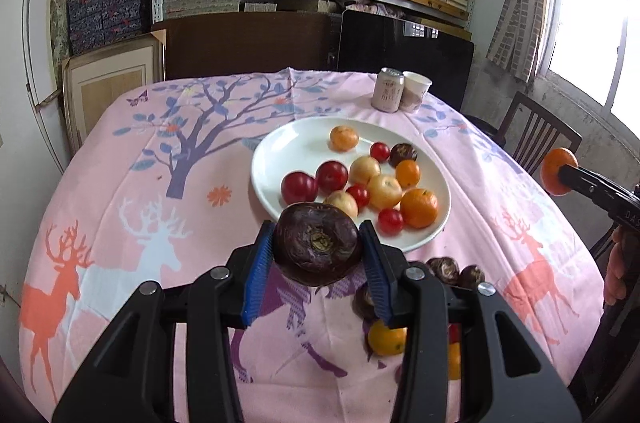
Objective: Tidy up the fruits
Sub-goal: 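Carry the purple fruit and orange onto the plate and open both tools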
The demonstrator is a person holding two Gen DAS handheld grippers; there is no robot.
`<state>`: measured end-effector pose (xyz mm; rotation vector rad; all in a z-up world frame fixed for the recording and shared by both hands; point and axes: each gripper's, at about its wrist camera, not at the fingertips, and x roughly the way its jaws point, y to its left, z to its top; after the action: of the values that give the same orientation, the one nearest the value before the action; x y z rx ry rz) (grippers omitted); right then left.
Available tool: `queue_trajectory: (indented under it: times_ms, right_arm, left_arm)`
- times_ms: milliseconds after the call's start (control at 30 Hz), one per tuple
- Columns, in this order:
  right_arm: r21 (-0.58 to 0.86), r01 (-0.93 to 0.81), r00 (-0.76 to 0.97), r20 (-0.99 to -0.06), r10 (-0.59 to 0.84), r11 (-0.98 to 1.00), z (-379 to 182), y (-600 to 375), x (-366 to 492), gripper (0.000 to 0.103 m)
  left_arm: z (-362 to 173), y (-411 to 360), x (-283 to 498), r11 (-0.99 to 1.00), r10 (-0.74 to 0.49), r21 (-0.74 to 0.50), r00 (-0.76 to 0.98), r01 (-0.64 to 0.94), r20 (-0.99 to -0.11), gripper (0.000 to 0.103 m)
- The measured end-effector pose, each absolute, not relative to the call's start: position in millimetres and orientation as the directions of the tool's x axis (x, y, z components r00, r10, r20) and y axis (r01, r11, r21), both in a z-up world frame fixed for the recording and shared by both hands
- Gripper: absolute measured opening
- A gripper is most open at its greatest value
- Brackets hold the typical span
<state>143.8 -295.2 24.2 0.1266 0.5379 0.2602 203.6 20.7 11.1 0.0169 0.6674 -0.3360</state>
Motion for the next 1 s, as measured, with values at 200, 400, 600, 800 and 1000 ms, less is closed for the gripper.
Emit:
queue_trajectory:
  times_ms: [200,400,600,800,1000]
  right_arm:
    - [0.195,-0.213,0.819,-0.498,0.284,0.957,31.8,-292.2,195.3,0.04]
    - [0.211,-0.214,0.78,-0.55,0.297,0.954,7.3,-275.2,261.6,0.04]
    - [0.199,-0.243,0.747,-0.586,0.314,0.95,-18.9,-250.7,308.4,0.043]
    - [0.217,-0.226,0.769,-0.558,0.31,0.95,-23.3,-254.5,300.1,0.061]
    - [0.273,-0.206,0.765,-0.553,0.329,0.94,-28.5,-282.7,260.5,0.062]
  left_arm:
    - [24.4,-4.1,254.4,0.943,-0.31,-0.1,0.735,0.316,-0.603,0.042]
    - [0.6,-22.3,318.4,0.948,-0.3,-0.121,0.7,0.294,-0.648,0.042]
    - [-27.8,-32.6,364.3,0.955,-0.28,-0.131,0.669,0.265,-0.689,0.044]
    - [-23.7,-26.0,350.4,0.955,-0.29,-0.15,0.699,0.256,-0.654,0.07]
    - [-22.5,-19.2,281.6,0.937,-0.316,-0.104,0.688,0.332,-0.653,0.074]
